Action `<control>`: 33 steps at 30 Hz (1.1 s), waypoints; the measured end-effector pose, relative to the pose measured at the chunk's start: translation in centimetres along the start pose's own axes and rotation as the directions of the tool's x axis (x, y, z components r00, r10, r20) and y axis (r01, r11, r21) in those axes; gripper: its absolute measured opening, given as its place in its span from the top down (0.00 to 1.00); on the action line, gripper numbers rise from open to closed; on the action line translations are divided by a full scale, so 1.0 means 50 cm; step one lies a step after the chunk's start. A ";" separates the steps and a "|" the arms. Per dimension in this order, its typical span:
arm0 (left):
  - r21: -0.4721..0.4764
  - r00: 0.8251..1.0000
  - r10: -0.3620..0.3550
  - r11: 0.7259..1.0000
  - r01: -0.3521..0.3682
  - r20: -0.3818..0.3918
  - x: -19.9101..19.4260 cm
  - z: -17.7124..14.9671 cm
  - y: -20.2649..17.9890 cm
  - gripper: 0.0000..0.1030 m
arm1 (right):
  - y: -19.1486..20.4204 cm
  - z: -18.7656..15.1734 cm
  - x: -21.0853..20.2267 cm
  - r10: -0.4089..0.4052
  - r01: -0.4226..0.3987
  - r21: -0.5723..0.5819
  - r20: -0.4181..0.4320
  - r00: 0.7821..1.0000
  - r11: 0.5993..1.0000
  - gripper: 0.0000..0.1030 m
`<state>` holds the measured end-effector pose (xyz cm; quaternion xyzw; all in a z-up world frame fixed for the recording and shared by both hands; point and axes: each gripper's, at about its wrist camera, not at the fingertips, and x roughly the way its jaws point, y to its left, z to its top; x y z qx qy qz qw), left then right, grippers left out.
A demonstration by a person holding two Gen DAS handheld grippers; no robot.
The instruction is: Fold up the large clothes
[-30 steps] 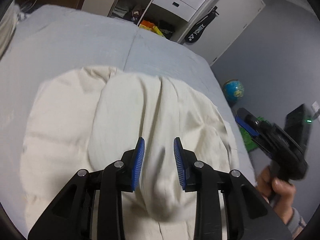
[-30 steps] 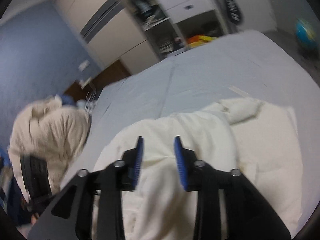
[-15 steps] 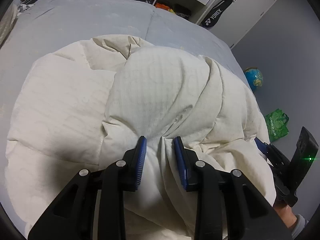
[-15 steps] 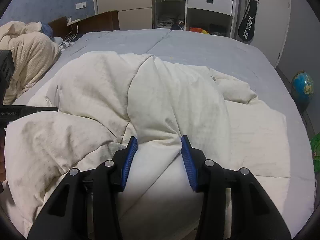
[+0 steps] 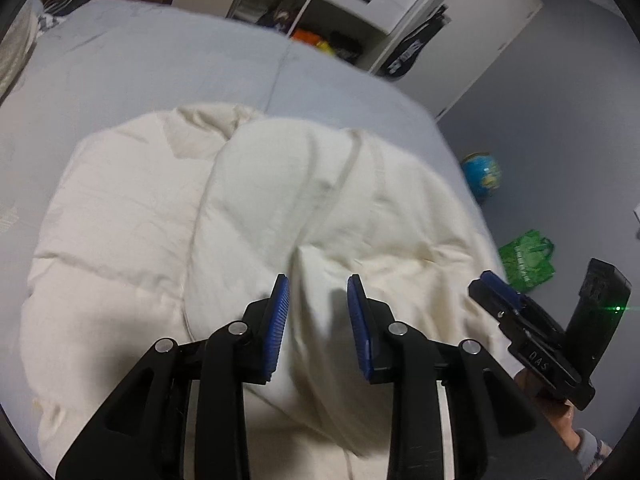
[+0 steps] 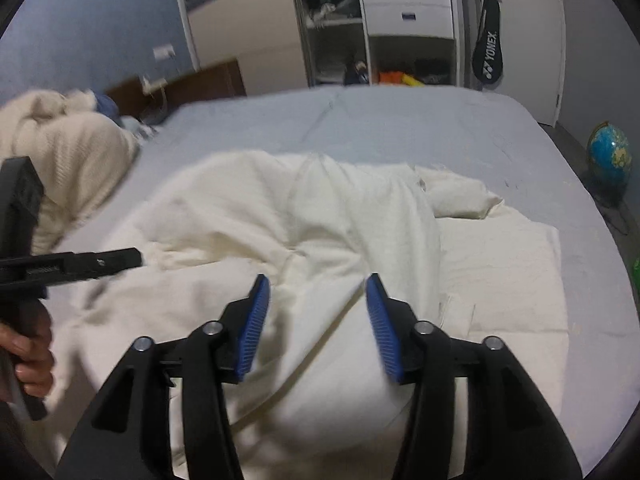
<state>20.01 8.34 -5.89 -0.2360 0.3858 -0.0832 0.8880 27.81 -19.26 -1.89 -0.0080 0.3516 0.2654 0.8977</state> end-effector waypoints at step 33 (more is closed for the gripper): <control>-0.103 0.980 0.141 0.982 -0.156 -0.140 -0.299 -0.195 0.154 0.14 | -0.176 -0.273 -0.362 0.070 -0.007 0.320 -0.184 0.980 0.947 0.30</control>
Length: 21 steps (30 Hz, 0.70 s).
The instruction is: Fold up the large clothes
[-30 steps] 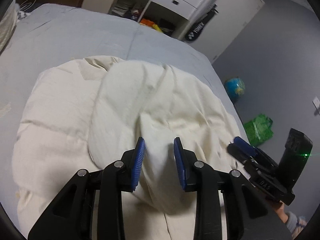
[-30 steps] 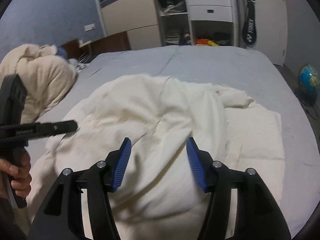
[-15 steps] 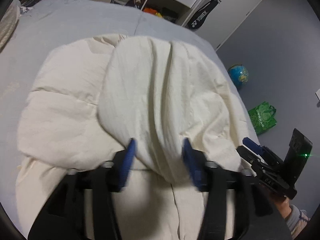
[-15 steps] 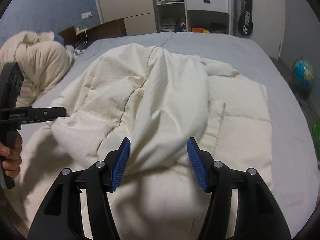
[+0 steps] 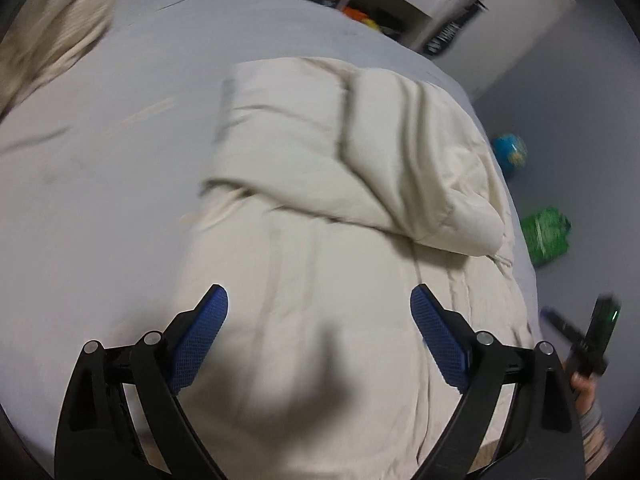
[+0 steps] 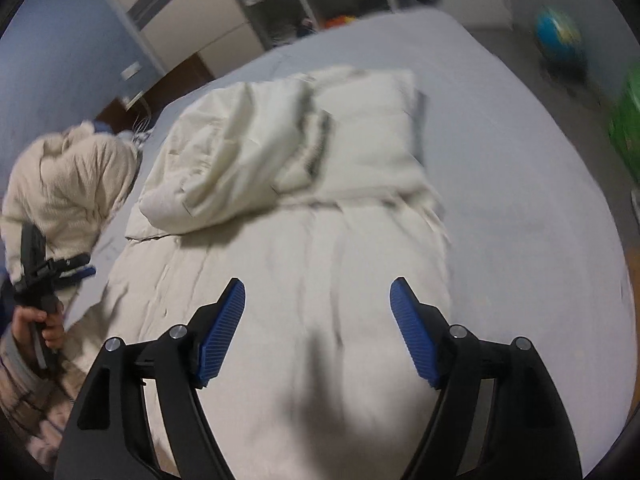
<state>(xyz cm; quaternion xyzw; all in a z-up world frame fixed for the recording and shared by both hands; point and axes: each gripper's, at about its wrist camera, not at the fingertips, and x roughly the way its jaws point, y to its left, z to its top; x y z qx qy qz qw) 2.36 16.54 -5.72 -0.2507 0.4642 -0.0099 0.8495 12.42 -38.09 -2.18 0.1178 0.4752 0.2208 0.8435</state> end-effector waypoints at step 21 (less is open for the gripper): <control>-0.102 0.975 -0.032 0.995 0.009 -0.220 -0.030 -0.108 0.073 0.15 | -0.162 -0.181 -0.076 0.194 -0.150 0.391 -0.076 0.978 0.908 0.30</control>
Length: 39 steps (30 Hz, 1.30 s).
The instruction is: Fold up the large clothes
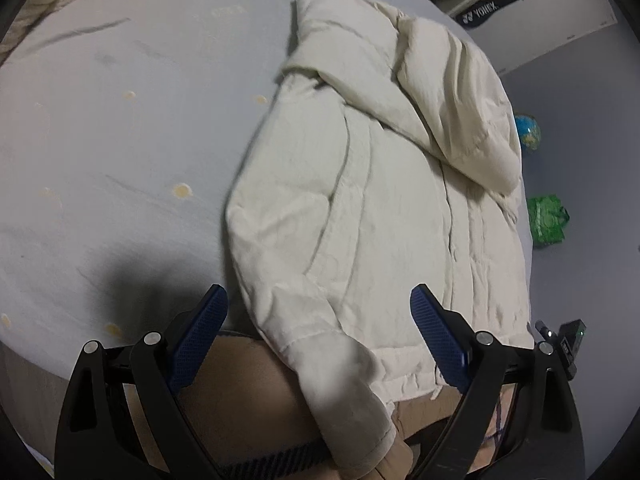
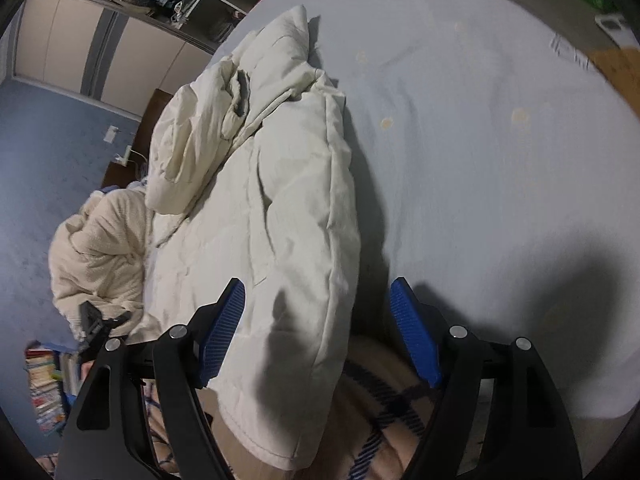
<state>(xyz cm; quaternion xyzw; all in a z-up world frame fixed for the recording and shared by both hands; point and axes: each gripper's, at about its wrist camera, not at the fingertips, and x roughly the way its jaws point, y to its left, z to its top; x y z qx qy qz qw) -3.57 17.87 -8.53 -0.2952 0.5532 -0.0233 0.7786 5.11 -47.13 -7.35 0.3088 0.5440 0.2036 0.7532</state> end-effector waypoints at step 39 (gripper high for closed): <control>0.257 0.976 0.210 0.948 -0.187 -0.064 0.041 -0.040 -0.085 0.67 | 0.018 -0.066 0.034 0.048 -0.049 -0.066 -0.029 0.998 0.997 0.48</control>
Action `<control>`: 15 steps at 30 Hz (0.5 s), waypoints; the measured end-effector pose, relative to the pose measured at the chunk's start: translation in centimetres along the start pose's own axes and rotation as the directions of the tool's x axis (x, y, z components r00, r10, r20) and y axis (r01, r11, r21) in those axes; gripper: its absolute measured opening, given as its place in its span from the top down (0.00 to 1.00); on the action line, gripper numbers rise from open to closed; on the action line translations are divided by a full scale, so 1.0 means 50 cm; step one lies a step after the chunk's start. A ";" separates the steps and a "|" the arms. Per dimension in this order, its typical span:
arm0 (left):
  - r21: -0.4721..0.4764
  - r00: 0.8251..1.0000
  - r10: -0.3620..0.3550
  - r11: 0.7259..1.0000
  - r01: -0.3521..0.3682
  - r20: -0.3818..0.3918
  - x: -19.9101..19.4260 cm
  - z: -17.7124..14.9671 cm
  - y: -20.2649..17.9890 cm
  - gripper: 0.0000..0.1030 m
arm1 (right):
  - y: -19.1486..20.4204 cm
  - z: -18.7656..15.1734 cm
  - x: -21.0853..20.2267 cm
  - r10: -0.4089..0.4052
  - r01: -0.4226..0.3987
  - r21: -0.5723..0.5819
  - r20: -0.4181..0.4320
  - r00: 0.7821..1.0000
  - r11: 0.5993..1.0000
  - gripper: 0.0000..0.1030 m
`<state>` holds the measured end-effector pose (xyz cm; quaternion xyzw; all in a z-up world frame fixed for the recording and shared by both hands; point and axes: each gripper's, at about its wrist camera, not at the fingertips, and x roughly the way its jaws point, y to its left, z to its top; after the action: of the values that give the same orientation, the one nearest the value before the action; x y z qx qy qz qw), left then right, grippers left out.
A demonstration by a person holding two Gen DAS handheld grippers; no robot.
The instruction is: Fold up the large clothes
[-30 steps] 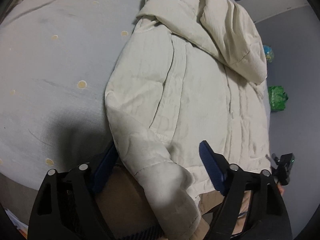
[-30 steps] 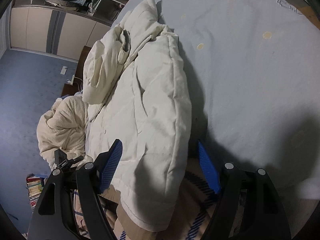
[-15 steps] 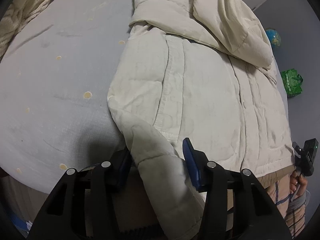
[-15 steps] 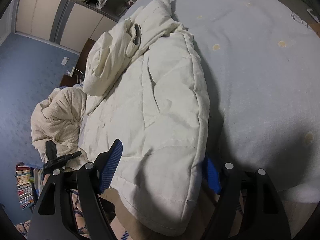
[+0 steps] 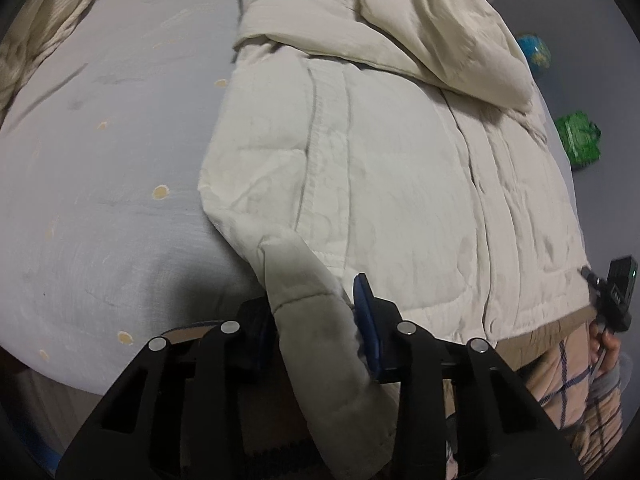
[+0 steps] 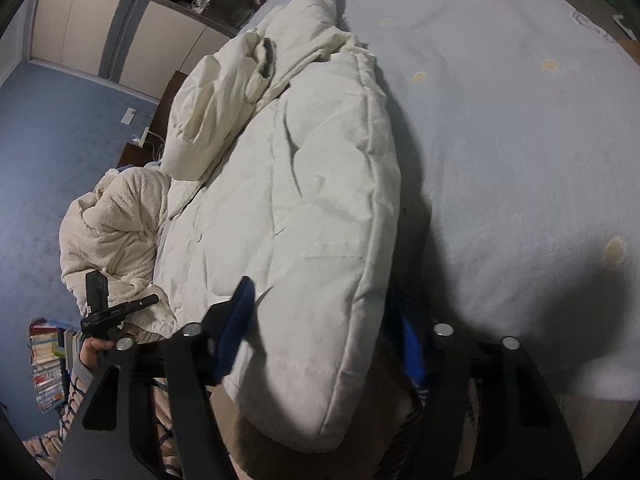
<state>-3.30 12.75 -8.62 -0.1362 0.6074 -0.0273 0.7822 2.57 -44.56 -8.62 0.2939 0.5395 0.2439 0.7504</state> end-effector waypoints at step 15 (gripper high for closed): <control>0.027 0.996 -0.084 0.996 0.085 -0.012 0.004 -0.006 -0.005 0.80 | 0.047 0.004 -0.006 -0.022 0.024 -0.121 0.017 1.000 0.992 0.72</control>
<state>-3.49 12.42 -8.83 -0.1508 0.6048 -0.0696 0.7789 2.55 -43.14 -6.71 0.2433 0.5210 0.2654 0.7739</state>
